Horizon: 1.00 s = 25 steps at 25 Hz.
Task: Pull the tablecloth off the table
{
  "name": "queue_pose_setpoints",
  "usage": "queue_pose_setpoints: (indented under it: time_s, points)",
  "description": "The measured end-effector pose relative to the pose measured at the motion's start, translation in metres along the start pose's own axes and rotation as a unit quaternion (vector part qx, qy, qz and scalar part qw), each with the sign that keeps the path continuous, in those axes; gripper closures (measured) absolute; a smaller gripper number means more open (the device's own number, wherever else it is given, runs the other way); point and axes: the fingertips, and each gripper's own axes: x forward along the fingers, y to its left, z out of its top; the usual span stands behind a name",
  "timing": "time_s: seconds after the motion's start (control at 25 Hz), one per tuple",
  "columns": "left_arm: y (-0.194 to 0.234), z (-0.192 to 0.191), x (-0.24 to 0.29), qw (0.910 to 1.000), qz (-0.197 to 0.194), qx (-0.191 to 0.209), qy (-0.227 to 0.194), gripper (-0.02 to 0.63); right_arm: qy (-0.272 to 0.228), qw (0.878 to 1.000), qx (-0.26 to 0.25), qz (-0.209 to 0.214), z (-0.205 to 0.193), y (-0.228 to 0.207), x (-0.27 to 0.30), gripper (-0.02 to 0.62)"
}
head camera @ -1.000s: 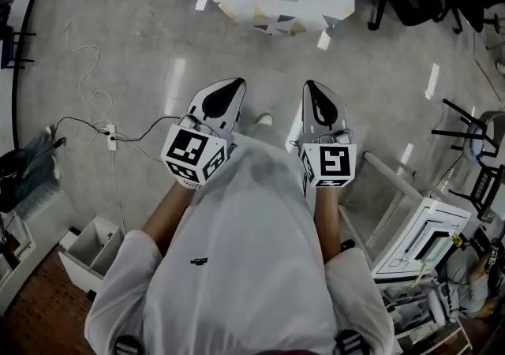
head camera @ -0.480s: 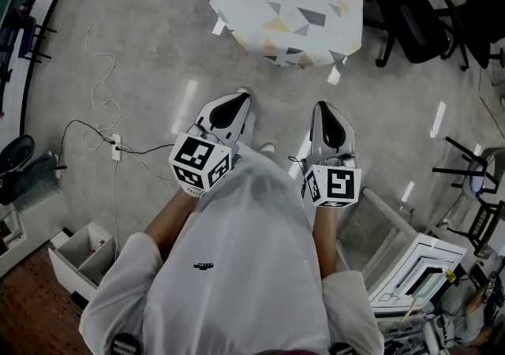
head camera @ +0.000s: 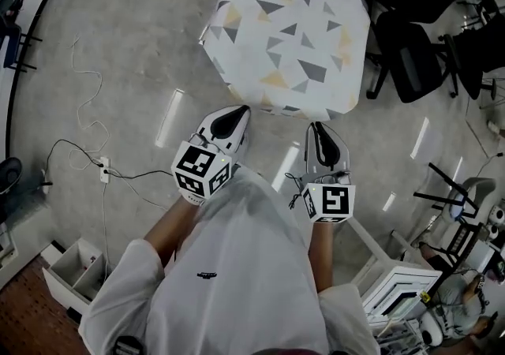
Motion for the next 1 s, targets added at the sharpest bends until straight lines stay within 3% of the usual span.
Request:
queue_pose_setpoints:
  time_s: [0.24,0.48,0.72,1.0]
  points:
    - [0.071,0.050,0.046,0.9999,0.000,-0.009,0.011,0.598,0.017,1.000,-0.011,0.015,0.033,-0.014,0.105,0.552]
    - [0.112,0.068,0.075,0.9995,0.012,-0.025,0.017,0.598,0.025,0.999,-0.019,0.038,0.050,-0.021,0.176,0.552]
    - [0.128,0.078,0.097,0.9988,0.029,-0.028,0.027,0.598,0.049,0.997,-0.019,0.063,0.046,-0.038,0.208,0.534]
    - [0.121,0.081,0.152,0.9980,0.023,-0.021,0.055,0.598,0.085,0.995,-0.005,0.058,0.022,-0.096,0.233,0.442]
